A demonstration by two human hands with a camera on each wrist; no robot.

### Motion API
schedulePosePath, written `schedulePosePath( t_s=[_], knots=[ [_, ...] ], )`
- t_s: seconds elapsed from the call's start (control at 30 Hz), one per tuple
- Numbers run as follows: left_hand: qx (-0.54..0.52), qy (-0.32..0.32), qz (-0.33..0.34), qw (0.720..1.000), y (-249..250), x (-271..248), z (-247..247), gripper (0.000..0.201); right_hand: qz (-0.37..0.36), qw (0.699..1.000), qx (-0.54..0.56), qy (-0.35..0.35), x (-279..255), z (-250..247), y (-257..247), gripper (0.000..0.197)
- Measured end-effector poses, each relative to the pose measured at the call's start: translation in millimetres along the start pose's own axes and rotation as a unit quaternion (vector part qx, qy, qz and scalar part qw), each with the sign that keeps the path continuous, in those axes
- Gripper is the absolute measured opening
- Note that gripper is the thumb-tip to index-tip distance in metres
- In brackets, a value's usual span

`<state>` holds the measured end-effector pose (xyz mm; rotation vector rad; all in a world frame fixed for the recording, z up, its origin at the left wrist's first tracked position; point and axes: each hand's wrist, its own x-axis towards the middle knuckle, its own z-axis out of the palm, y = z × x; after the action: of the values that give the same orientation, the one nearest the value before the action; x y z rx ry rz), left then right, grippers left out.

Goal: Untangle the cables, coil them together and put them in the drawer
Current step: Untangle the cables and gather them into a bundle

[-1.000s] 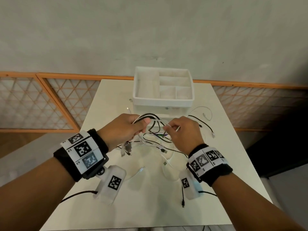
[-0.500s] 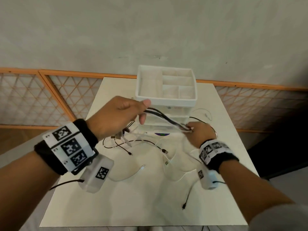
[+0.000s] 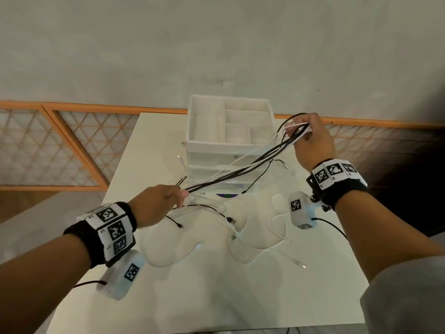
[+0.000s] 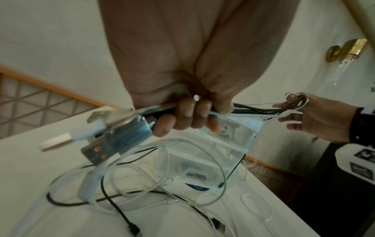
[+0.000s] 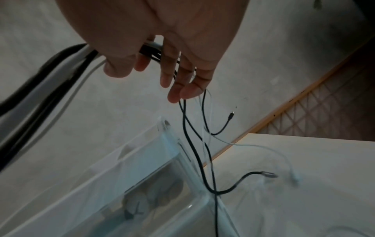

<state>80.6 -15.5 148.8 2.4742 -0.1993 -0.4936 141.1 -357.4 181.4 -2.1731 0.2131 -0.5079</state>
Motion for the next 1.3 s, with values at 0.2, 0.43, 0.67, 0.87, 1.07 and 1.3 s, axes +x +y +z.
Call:
schedulePosePath(
  t_s=[0.2, 0.43, 0.67, 0.87, 1.07, 1.3],
  knots=[
    [-0.041, 0.049, -0.040, 0.997, -11.7, 6.6, 9.4, 0.041, 0.089, 0.968, -0.154, -0.177, -27.0, 2.7, 48.9, 0.057],
    [-0.133, 0.086, -0.057, 0.986, -3.7, 11.4, 17.5, 0.040, 0.180, 0.928, -0.262, -0.194, -97.4, 23.0, 98.4, 0.012],
    [-0.260, 0.082, -0.042, 0.961, 19.8, 12.0, 18.2, 0.043, 0.139, 0.905, -0.263, -0.304, -176.3, 74.0, 114.1, 0.043],
    [-0.304, 0.067, -0.058, 0.948, 24.3, 5.6, 19.1, 0.041, 0.104, 0.865, -0.336, -0.359, -187.5, 88.7, 111.5, 0.020],
    [-0.318, 0.073, -0.068, 0.943, 18.7, -0.2, 21.5, 0.028, 0.048, 0.887, -0.308, -0.341, -175.8, 77.9, 77.3, 0.016],
    [-0.357, 0.082, 0.036, 0.930, 59.1, -0.2, 23.7, 0.026, -0.214, 0.951, -0.091, -0.203, -122.1, 41.3, -35.7, 0.010]
  ],
)
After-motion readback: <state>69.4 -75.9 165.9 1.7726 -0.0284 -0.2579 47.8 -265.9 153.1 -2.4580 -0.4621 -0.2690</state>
